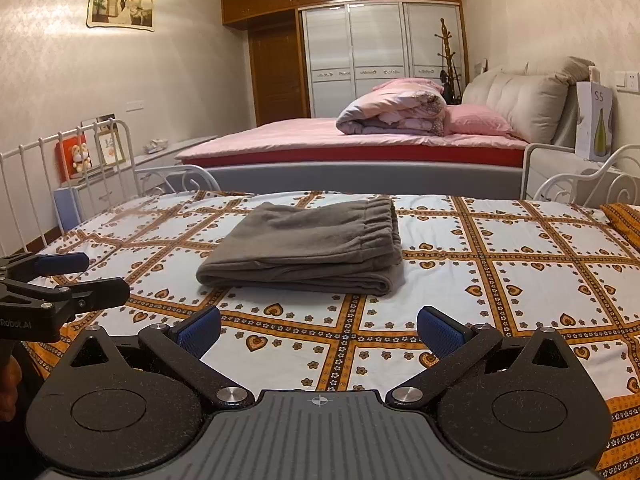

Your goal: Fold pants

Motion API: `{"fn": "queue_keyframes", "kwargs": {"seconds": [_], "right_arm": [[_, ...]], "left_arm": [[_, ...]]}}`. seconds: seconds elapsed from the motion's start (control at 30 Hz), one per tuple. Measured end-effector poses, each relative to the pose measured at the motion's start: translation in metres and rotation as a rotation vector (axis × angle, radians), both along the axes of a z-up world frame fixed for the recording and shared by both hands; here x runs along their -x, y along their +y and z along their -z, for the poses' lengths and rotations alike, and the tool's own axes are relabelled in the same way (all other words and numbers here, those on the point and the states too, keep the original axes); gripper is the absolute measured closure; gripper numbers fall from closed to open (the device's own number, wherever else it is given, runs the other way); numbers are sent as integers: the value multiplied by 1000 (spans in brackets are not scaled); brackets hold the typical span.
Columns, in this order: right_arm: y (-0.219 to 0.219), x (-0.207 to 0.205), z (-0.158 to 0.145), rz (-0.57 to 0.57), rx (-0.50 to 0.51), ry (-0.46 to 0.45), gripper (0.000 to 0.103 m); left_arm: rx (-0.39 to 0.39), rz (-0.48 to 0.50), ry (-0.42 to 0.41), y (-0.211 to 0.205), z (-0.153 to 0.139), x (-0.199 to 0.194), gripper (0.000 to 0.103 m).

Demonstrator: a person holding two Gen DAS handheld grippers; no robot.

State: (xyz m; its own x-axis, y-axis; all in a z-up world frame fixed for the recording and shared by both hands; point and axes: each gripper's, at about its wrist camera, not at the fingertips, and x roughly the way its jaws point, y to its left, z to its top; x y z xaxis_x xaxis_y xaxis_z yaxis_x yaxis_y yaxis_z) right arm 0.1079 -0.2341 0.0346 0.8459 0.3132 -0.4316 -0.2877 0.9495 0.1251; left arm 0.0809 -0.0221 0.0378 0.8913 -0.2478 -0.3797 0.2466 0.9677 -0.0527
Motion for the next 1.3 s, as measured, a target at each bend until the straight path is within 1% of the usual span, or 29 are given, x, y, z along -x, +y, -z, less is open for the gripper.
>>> {"fn": "queue_keyframes", "kwargs": {"seconds": [0.97, 1.3], "right_arm": [[-1, -1, 0, -4, 3, 1, 0], [-1, 0, 0, -4, 3, 0, 0]], "left_arm": [[0, 14, 2, 2, 1, -1, 6], [17, 24, -3, 3, 0, 0, 7]]}}
